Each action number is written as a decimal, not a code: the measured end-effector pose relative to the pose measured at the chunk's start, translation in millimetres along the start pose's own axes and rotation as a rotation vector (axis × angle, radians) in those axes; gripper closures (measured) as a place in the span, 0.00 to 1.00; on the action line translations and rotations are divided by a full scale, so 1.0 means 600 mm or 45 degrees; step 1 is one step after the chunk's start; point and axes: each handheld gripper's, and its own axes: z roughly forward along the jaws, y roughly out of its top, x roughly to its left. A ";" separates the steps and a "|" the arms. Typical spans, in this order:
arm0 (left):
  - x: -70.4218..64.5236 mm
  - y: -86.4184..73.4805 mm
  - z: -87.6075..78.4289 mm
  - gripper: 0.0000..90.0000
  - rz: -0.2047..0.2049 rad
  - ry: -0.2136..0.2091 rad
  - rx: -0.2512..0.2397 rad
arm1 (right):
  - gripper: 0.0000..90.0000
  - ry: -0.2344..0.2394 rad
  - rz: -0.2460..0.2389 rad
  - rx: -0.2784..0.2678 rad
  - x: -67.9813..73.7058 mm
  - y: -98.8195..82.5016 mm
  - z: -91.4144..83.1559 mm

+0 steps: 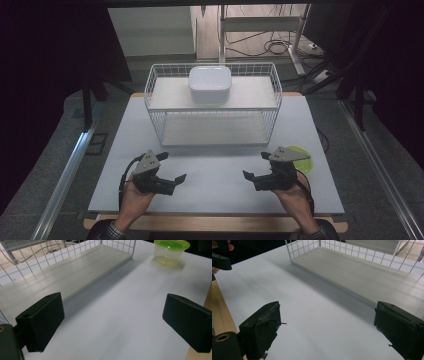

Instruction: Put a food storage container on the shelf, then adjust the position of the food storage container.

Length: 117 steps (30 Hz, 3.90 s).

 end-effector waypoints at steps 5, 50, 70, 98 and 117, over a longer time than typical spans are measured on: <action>-0.009 -0.012 0.006 0.03 0.034 0.005 0.049 | 0.08 -0.011 -0.021 0.034 0.004 -0.020 0.005; 0.001 -0.026 0.010 0.03 0.000 0.016 0.075 | 0.99 -0.507 0.213 0.093 -0.135 -0.049 -0.120; 0.004 -0.030 0.017 0.03 -0.021 0.004 0.106 | 0.99 -0.680 0.339 0.182 -0.202 -0.102 -0.128; 0.000 -0.031 0.024 0.03 -0.001 -0.011 0.137 | 0.99 -0.487 0.319 0.273 -0.156 -0.079 -0.048; -0.002 -0.031 0.027 0.04 0.010 -0.010 0.152 | 0.98 -0.435 0.314 0.220 -0.149 -0.066 -0.052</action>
